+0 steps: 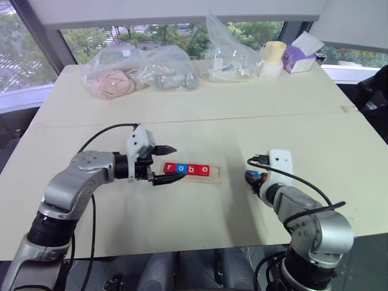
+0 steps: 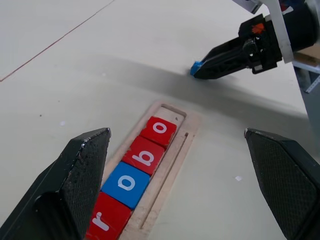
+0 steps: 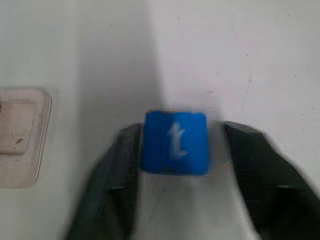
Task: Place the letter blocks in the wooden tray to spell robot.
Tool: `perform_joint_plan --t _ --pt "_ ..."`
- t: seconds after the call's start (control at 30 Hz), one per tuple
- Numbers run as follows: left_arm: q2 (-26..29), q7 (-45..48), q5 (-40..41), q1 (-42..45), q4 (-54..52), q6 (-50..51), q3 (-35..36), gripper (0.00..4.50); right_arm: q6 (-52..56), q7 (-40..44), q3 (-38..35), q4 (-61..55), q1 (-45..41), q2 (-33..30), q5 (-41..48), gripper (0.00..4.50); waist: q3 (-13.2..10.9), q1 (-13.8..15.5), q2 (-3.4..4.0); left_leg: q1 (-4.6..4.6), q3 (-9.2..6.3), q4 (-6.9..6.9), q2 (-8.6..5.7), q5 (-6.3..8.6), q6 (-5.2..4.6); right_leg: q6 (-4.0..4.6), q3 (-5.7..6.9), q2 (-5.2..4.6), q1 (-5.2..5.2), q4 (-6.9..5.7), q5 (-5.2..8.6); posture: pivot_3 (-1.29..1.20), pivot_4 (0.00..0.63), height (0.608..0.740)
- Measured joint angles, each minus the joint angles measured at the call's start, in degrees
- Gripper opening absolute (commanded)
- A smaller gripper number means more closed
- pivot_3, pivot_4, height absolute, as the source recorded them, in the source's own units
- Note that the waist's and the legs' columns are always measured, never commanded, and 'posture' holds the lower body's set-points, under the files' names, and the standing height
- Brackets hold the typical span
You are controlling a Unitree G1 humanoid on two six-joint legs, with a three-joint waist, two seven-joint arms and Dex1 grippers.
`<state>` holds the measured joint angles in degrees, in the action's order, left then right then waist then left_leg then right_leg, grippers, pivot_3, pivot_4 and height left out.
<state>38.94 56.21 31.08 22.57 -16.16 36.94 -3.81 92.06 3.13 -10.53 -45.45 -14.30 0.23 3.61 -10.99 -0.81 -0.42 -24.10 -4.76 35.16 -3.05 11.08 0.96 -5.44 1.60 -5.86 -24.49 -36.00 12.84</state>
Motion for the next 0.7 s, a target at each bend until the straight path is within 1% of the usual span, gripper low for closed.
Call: perform_joint_plan --t 0.03,0.1,0.17,0.27,0.33,0.37,0.4,0.43,0.47,0.53,0.6,0.63,0.7 --pt "-0.21 -0.06 -0.01 0.00 0.00 -0.01 0.00 4.50 -0.03 0.39 0.24 0.00 -0.11 -0.55 0.16 4.42 0.00 0.00 0.00 0.00 0.00 0.00 0.00 0.00 0.00 0.00 0.00 0.00 0.00 0.01 0.00 0.00 0.150 0.740" --pt "-0.29 -0.08 -0.14 0.00 0.00 -0.03 0.00 4.50 -1.15 2.95 1.22 0.07 -0.40 -4.45 1.77 4.42 0.00 -0.01 0.00 -0.04 0.01 0.02 0.00 0.00 0.00 -0.04 0.01 -0.01 0.00 0.05 0.03 0.00 0.150 0.740" --pt "0.03 0.18 -0.52 -0.02 0.00 -0.07 -0.01 4.50 -5.63 7.96 0.73 0.83 -2.01 -10.04 4.57 4.42 -0.01 -0.01 0.00 -0.05 0.02 0.03 -0.01 0.00 0.00 -0.19 0.01 -0.02 0.02 0.10 0.12 0.00 0.150 0.740" --pt "1.73 1.80 -1.63 -0.47 -0.05 -0.65 -0.83 4.50 -17.47 20.06 -0.49 4.48 -3.36 -19.57 9.97 4.42 -0.01 -0.02 -0.01 -0.06 0.03 0.00 0.01 0.01 -0.01 -0.22 0.08 -0.01 0.07 0.23 0.13 0.00 0.150 0.740" --pt "2.45 3.11 -1.91 -1.25 -0.54 -1.19 -1.79 4.50 -28.96 32.86 -0.36 8.53 -1.13 -29.01 13.97 4.42 -0.02 0.17 0.00 -0.11 0.05 -0.04 0.01 0.02 -0.04 -0.23 0.17 -0.01 0.19 0.47 0.13 0.00 0.150 0.740" --pt "2.80 3.60 -1.87 -1.78 -0.77 -1.20 -1.90 4.50 -33.81 38.01 -0.30 10.15 0.43 -32.27 15.05 4.42 -0.03 0.18 -0.04 -0.12 0.08 -0.04 0.01 0.04 -0.08 -0.23 0.22 0.00 0.26 0.60 0.12 0.00 0.150 0.740" --pt "3.19 4.22 -1.83 -1.87 -0.86 -1.17 -2.11 4.50 -41.30 44.55 0.66 13.76 2.63 -36.21 15.67 4.42 -0.04 0.18 -0.06 -0.19 0.09 -0.03 0.01 0.06 -0.10 -0.25 0.24 0.00 0.26 0.69 0.11 0.00 0.150 0.740" --pt "3.45 4.57 -1.82 -1.85 -0.95 -1.17 -2.09 4.50 -43.89 46.84 1.20 15.45 3.53 -37.52 15.69 4.42 -0.04 0.13 -0.06 -0.21 0.11 -0.02 0.01 0.06 -0.11 -0.23 0.23 -0.02 0.25 0.70 0.09 0.00 0.150 0.740" --pt "4.09 5.17 -1.79 -1.83 -1.25 -1.17 -2.09 4.50 -49.25 50.70 2.39 19.49 4.61 -39.26 15.57 4.42 -0.04 0.13 -0.07 -0.22 0.11 0.01 0.01 0.07 -0.11 -0.18 0.21 -0.04 0.25 0.70 0.05 0.00 0.150 0.740" --pt "5.06 6.01 -1.71 -1.80 -2.20 -1.17 -2.07 4.50 -55.31 54.61 3.80 25.28 4.94 -41.36 15.07 4.42 -0.05 -0.04 -0.06 -0.21 0.14 0.03 0.01 0.06 -0.11 -0.20 0.14 -0.06 0.21 0.69 0.00 0.00 0.150 0.740" --pt "6.54 6.93 -1.81 -2.08 -3.67 -1.18 -2.20 4.50 -61.22 57.28 4.98 30.20 4.30 -42.81 14.11 4.42 -0.07 -0.03 -0.10 -0.19 0.13 0.06 0.04 0.07 -0.11 -0.21 0.14 -0.04 0.21 0.67 0.00 0.00 0.150 0.740" --pt "8.87 7.78 -2.44 -2.36 -5.53 -1.22 -2.78 4.50 -65.57 58.77 6.34 34.29 3.23 -43.80 12.81 4.42 -0.11 -0.03 -0.16 -0.18 0.14 0.07 0.07 0.07 -0.11 -0.21 0.14 -0.02 0.21 0.67 0.01 0.00 0.150 0.740" --pt "10.45 8.19 -2.79 -2.28 -7.94 -0.95 -2.84 4.50 -69.57 59.70 7.12 39.38 2.36 -44.20 11.54 4.42 -0.10 0.14 -0.14 -0.18 0.13 0.07 0.07 0.07 -0.10 -0.20 0.14 -0.03 0.21 0.68 0.01 0.00 0.150 0.740"
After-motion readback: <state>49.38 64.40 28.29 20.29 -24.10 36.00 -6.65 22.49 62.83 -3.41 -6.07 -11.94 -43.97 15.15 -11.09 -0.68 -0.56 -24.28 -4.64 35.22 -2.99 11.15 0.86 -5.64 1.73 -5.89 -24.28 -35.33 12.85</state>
